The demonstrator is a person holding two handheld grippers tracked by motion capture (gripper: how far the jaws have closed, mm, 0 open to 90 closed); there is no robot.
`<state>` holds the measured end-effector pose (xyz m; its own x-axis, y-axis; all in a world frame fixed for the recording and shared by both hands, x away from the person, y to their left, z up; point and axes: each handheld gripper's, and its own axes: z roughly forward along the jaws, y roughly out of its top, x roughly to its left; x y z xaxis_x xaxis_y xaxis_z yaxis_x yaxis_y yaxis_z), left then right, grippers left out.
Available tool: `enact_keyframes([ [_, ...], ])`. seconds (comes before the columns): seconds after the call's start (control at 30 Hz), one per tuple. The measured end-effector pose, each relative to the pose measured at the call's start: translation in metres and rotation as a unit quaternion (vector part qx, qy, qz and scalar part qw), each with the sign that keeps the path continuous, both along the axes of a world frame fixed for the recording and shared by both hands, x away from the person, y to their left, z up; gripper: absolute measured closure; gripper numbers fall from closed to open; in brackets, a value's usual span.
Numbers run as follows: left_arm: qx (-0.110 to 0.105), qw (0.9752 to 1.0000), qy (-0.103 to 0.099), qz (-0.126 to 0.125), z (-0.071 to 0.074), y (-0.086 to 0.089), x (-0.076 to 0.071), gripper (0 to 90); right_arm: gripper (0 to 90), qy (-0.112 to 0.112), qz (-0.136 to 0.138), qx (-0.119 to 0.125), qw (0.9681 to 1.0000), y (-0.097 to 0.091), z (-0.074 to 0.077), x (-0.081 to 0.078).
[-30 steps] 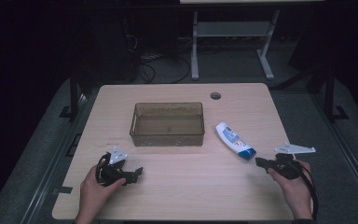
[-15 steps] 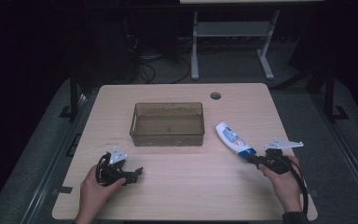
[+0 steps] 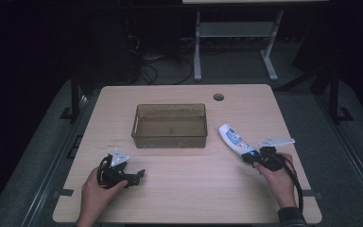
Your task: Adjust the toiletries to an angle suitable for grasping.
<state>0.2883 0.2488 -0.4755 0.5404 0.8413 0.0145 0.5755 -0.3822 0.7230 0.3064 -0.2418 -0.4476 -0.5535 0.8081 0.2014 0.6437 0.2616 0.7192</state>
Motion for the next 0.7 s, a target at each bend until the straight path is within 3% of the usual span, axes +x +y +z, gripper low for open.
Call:
enact_keyframes([
  [0.7, 0.0, 1.0, 0.0, 0.0, 0.0, 0.0, 0.0, 12.5, 90.0, 0.011, -0.006, -0.023, 0.9996, -0.001, -0.009, 0.013],
])
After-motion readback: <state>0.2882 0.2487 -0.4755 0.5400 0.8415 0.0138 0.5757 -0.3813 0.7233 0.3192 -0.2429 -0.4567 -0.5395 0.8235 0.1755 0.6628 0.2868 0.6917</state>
